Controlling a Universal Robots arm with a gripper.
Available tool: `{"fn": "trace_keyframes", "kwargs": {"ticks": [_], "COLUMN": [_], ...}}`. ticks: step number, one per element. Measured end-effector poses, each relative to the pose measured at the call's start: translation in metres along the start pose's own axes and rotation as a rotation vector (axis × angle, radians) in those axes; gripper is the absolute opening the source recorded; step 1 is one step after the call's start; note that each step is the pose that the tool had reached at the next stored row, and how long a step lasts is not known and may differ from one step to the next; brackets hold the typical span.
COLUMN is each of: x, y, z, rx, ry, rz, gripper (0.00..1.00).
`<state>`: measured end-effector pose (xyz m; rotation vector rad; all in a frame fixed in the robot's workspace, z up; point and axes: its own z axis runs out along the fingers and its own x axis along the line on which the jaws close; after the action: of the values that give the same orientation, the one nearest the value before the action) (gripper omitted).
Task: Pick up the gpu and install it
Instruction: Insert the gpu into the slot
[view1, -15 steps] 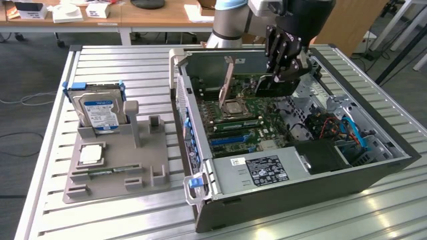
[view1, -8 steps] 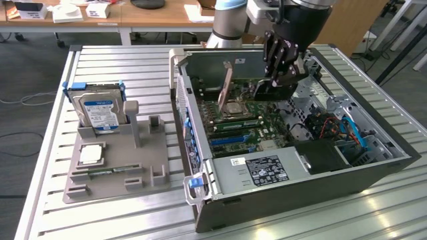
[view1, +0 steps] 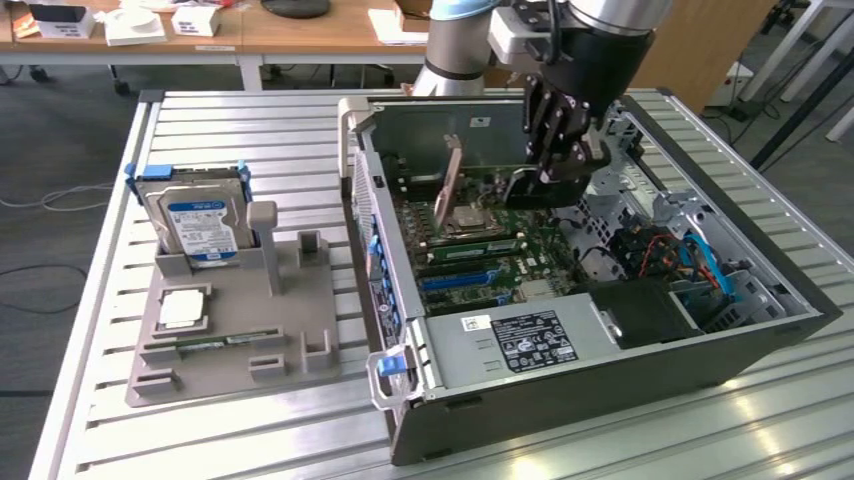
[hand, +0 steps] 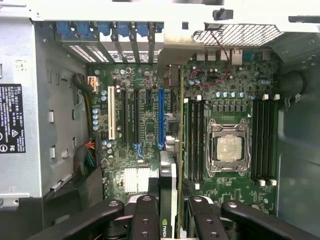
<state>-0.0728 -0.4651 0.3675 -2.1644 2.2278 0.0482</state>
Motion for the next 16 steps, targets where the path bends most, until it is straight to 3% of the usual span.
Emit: {"fn": "trace_keyframes", "kwargs": {"ticks": [16], "x": [0.0], "y": [0.0008], "z": [0.0279], "rx": [0.0001], "ry": [0.0], "rz": [0.003], "gripper": [0.27]}}
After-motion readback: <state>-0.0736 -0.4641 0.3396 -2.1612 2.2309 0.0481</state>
